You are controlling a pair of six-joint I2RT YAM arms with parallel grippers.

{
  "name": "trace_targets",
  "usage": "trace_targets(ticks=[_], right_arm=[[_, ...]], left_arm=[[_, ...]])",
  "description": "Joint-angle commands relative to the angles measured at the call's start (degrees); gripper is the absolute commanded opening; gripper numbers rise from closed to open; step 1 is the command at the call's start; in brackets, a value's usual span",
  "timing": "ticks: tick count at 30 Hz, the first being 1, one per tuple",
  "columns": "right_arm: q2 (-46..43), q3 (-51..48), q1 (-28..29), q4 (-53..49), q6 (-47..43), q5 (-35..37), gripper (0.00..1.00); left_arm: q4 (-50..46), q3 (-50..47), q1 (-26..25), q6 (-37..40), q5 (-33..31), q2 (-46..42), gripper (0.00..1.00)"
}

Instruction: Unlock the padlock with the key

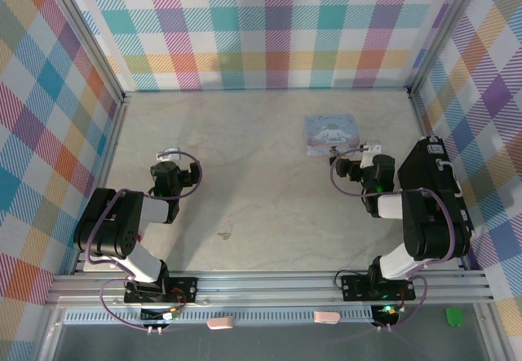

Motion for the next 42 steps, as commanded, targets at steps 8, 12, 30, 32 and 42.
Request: trace_targets(ticks=[8, 12, 30, 32, 42], right_arm=[[-0.34, 0.49, -0.4, 0.84, -0.35, -1.11, 0.99], [-0.3, 0.49, -0.37, 0.84, -0.34, -1.11, 0.99], [-0.97, 0.44, -0.41, 0.51, -0.87, -2.39, 0.99], [-2.4, 0.45, -0.12, -0.74, -1.77, -3.57, 0.99], [-18.83, 1.46, 2.91, -16.55, -3.52, -3.03, 0.99]], left_arm=[[1.34, 0.83, 0.38, -0.31, 0.08, -0.47, 1.0], [1.34, 0.83, 0.37, -0.35, 0.13, -0.47, 1.0], [1.98, -0.4, -0.54, 1.05, 0.87, -2.56, 1.0], [2.8, -1.53, -0.5, 0.65, -0.59, -4.27, 1.0], [-16.57, 1.62, -3.3, -3.76, -6.96, -23.04, 1.0]])
